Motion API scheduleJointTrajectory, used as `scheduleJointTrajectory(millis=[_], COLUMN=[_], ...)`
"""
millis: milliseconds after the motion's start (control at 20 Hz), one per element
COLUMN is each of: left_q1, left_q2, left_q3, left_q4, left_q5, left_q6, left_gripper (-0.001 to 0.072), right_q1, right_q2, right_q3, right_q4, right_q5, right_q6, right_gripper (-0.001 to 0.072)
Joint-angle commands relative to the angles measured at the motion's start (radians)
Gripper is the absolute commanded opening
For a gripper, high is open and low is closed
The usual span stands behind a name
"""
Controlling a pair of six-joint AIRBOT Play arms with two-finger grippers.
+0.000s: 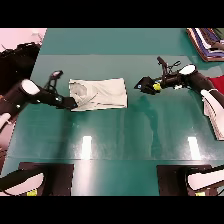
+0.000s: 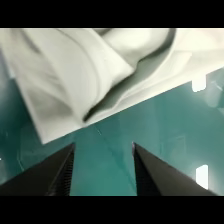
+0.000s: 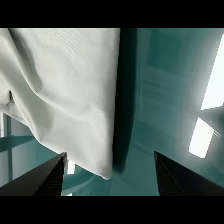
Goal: Fold the shirts.
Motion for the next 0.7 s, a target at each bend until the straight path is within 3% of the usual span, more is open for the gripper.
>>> scheduleJointTrajectory(millis=[0, 250, 300, 350, 400, 550, 600, 650], left_q1=[-0.058, -0.058, -0.058, -0.058, -0.058, -0.057, -0.057, -0.057], left_q2=[0.009, 0.009, 0.009, 0.009, 0.009, 0.009, 0.009, 0.009], left_q3=[-0.078, -0.078, -0.078, -0.077, -0.077, -0.009, 0.036, 0.087], left_q4=[-0.001, 0.028, 0.036, 0.038, 0.04, 0.121, 0.18, 0.251], left_q5=[0.207, 0.226, 0.226, 0.221, 0.217, 0.078, -0.003, -0.084], left_q6=[0.032, 0.035, 0.035, 0.035, 0.035, 0.035, 0.036, 0.036], left_gripper=[0.0428, 0.0426, 0.0398, 0.0155, 0.0037, 0.0027, 0.0027, 0.0027], right_q1=[0.0, 0.013, 0.021, 0.022, 0.024, 0.024, 0.024, 0.023], right_q2=[0.001, 0.002, 0.002, 0.002, 0.002, 0.008, 0.016, 0.025], right_q3=[-0.001, -0.001, -0.001, -0.001, -0.001, -0.001, -0.001, -0.001], right_q4=[0.003, 0.003, 0.003, 0.003, 0.003, 0.003, 0.003, 0.002], right_q5=[0.031, 0.046, 0.046, 0.046, 0.046, 0.049, 0.046, 0.042], right_q6=[0.001, 0.001, 0.001, 0.001, 0.001, 0.001, 0.001, 0.001], right_gripper=[0.0626, 0.0625, 0.0624, 0.0624, 0.0624, 0.0615, 0.0561, 0.0556])
